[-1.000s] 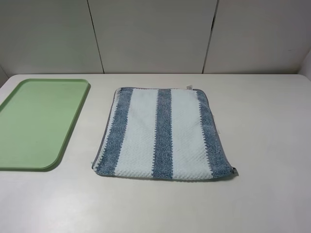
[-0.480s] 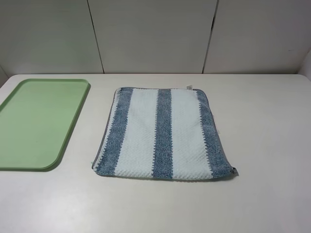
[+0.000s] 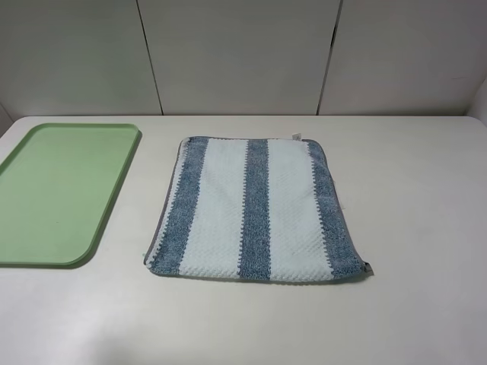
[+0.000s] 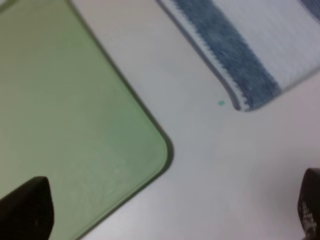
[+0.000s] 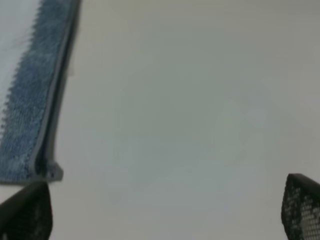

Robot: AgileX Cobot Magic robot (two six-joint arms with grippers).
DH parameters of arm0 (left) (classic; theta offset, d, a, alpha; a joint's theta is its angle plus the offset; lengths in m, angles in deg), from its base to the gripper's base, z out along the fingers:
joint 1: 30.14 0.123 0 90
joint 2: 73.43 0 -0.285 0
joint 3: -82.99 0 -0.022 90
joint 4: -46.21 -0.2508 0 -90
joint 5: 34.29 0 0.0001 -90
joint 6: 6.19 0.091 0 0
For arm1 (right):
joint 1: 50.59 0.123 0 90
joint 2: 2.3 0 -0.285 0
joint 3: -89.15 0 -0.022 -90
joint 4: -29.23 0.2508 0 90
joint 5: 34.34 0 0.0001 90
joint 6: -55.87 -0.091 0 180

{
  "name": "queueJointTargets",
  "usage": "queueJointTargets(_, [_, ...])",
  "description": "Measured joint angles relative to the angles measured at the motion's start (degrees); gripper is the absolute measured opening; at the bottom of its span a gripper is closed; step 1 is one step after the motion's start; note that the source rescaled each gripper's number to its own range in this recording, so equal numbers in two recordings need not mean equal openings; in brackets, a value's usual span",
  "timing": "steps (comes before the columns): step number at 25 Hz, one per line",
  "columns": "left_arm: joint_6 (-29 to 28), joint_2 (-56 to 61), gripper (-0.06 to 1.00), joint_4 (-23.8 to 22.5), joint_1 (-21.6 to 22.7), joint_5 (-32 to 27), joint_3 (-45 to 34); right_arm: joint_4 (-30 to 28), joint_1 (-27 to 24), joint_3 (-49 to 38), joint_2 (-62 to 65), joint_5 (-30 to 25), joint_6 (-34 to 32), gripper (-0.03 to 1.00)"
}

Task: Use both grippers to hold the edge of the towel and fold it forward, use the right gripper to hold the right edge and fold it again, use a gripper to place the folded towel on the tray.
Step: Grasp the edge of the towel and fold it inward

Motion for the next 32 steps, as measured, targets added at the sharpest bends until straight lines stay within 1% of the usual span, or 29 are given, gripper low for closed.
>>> queueJointTargets(4, [2.8,-6.2,0.97,-2.6,-7.5,0.0,0.1,0.0,6.4,1.3,-6.2,0.5,5.6,1.00])
queueJointTargets(6, [3.2,-9.3,0.97,-3.2,-10.3,0.1,0.1,0.0,10.2,1.3,-9.5,1.4,7.9,1.00])
queueJointTargets(8, [3.8,-12.5,0.97,-3.9,-12.7,0.1,0.1,0.0,13.6,1.3,-12.7,2.7,10.2,1.00])
queueJointTargets(11, [6.2,-17.4,0.97,-4.1,-16.6,0.8,0.1,0.0,18.4,1.3,-17.4,4.5,13.7,1.00])
queueJointTargets(14, [8.8,-21.4,0.96,-4.1,-20.1,2.2,0.1,0.0,22.8,1.3,-22.1,5.6,17.0,1.00])
queueJointTargets(17, [10.5,-25.4,0.96,-4.1,-22.7,4.1,0.1,0.0,27.2,1.4,-26.0,7.1,19.8,1.00])
queueJointTargets(20, [11.5,-29.3,0.95,-4.1,-24.3,6.5,0.1,0.0,30.8,1.4,-29.4,8.4,22.1,1.00])
queueJointTargets(23, [13.5,-33.2,0.95,-4.1,-24.9,8.5,0.1,-0.6,33.1,1.4,-32.1,9.8,24.3,1.00])
queueJointTargets(26, [15.4,-37.0,0.95,-4.1,-24.9,10.1,0.1,-2.0,33.7,1.4,-34.4,12.0,26.8,1.00])
queueJointTargets(29, [17.2,-41.2,0.95,-4.1,-24.9,12.2,0.1,-2.2,33.7,1.4,-37.1,13.7,29.5,1.00])
queueJointTargets(32, [19.4,-45.2,0.95,-4.1,-24.9,14.2,0.1,-2.5,33.7,1.4,-39.9,14.1,31.7,1.00])
